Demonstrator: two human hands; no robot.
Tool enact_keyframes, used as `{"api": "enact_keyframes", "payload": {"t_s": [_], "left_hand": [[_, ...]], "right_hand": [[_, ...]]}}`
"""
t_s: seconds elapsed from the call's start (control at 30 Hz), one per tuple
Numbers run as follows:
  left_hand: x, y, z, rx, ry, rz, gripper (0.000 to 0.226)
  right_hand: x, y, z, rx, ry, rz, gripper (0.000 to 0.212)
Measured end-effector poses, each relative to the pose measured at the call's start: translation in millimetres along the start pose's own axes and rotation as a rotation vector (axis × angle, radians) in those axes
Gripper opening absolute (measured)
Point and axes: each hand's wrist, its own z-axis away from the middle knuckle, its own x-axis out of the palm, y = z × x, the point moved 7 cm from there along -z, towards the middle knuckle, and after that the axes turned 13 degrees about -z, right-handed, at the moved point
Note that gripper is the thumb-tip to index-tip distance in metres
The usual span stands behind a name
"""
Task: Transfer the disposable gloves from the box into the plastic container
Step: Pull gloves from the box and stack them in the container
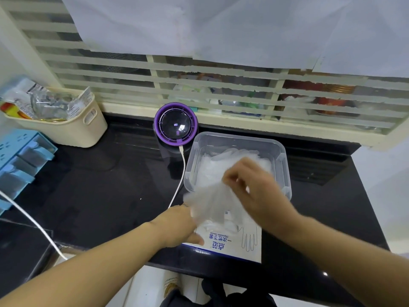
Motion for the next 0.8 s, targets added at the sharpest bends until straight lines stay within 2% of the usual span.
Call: {"api": "enact_keyframes", "payload": {"t_s": [0.07, 0.13, 0.23, 0.33, 0.4, 0.47, 0.5, 0.57, 0.67, 0.73, 0.8], "left_hand": [[-7, 5, 4, 0.049, -0.016, -0.037, 0.061], [-24, 5, 10, 0.064, -0.007, 0.107, 0.056], [-60, -4, 23, 0.048, -0.053, 0.534, 0.044], [-103, -15, 38, 0.152, -0.049, 0.995, 0.047], [-127, -29, 44, 0.204, 0.014, 1.362, 0.068], [-141, -39, 44, 0.239, 0.017, 1.629, 0.103], [-147, -39, 44, 0.279, -0.007, 1.704, 0.113], [-160, -35, 44, 0.400, -0.039, 1.827, 0.118], [-176, -35, 36, 0.481, 0.015, 1.927, 0.106], [-185, -34, 29, 0.461, 0.060, 1.928, 0.092], [-194, -34, 21, 0.419, 0.082, 1.915, 0.078]], "right_hand": [[-30, -14, -21, -0.060, 0.113, 0.009, 0.018], [-53, -24, -36, -0.098, 0.145, 0.050, 0.018], [-74, -29, -48, -0.082, 0.118, 0.092, 0.011], [-90, -38, -58, -0.045, 0.096, 0.108, 0.007], [-97, -49, -63, -0.057, 0.068, 0.138, 0.008], [-101, -56, -68, -0.057, 0.016, 0.180, 0.007], [-102, -58, -69, -0.058, -0.016, 0.203, 0.008], [-102, -62, -71, -0.080, -0.064, 0.241, 0.008], [-105, -67, -72, -0.129, -0.094, 0.286, 0.017], [-106, -69, -72, -0.161, -0.114, 0.331, 0.024], [-106, -72, -73, -0.216, -0.136, 0.425, 0.018]]}}
